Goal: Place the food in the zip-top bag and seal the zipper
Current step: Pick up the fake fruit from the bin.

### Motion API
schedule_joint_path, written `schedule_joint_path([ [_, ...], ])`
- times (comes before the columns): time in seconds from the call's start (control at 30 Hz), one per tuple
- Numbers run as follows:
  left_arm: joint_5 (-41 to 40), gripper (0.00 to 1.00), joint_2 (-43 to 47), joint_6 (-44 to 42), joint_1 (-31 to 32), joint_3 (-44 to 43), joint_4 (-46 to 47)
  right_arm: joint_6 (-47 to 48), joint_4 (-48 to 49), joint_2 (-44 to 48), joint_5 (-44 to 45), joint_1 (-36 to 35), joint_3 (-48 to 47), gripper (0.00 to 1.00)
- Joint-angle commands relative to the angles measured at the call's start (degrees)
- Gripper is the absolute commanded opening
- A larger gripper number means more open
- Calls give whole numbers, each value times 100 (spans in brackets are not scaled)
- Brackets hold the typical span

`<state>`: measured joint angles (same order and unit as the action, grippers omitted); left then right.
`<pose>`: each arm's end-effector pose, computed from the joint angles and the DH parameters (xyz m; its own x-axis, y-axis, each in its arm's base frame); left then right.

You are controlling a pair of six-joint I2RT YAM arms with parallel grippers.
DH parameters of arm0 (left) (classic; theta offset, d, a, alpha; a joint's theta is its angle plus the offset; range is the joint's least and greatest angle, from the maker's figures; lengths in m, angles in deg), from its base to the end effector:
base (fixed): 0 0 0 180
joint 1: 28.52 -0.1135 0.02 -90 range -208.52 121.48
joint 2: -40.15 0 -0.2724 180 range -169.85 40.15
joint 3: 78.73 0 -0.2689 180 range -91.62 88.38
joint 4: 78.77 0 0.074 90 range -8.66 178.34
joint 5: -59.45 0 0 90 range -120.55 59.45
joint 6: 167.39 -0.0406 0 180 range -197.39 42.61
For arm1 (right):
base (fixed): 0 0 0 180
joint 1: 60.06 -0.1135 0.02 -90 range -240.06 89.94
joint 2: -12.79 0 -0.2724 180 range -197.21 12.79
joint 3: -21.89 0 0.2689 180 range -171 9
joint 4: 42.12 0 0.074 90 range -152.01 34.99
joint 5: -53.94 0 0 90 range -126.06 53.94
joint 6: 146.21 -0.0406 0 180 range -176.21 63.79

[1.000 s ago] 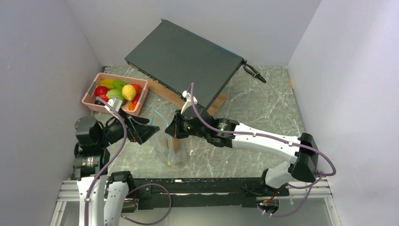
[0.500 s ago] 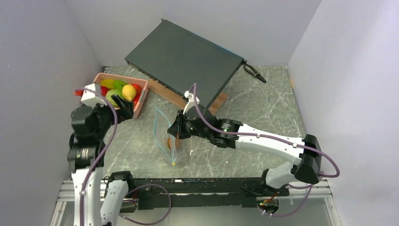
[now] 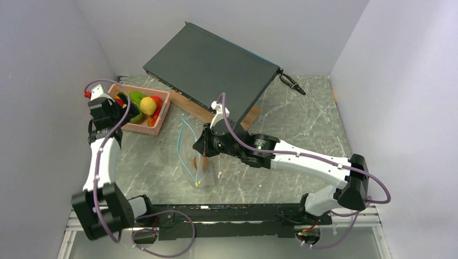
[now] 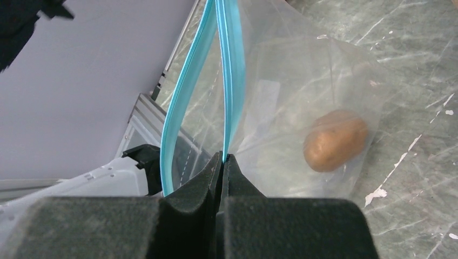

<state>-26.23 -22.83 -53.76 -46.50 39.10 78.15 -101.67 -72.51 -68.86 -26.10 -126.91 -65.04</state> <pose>0.2576 0.0804 0.3060 -0.2558 -0.5032 -0.8254 -0.3764 0.8383 -0.3944 0.1446 0.3204 0.3594 -0.7186 0.1050 -0.6874 -0.4731 0.6507 0.5939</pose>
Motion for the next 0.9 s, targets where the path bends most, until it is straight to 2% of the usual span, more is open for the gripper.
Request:
schedule_joint_path([
  [0.0, 328, 100, -920, 159, -204, -482, 954, 132, 56, -72, 54, -25, -354, 0],
  [0.23, 633, 100, -2105, 262, -258, -689, 2031, 107, 57, -157, -31, -27, -445, 0],
  [0.47, 1378, 99, -3371, 36, -263, -1684, 1546, 80, 8, -162, -62, -30, -457, 0],
  [0.7, 1582, 93, -3851, -258, -259, -1902, 1445, 47, 0, -127, -29, -28, -423, 0],
  [0.87, 2290, 91, -4073, -42, -231, -1915, 1693, -37, 50, -92, 5, -29, -355, 0],
])
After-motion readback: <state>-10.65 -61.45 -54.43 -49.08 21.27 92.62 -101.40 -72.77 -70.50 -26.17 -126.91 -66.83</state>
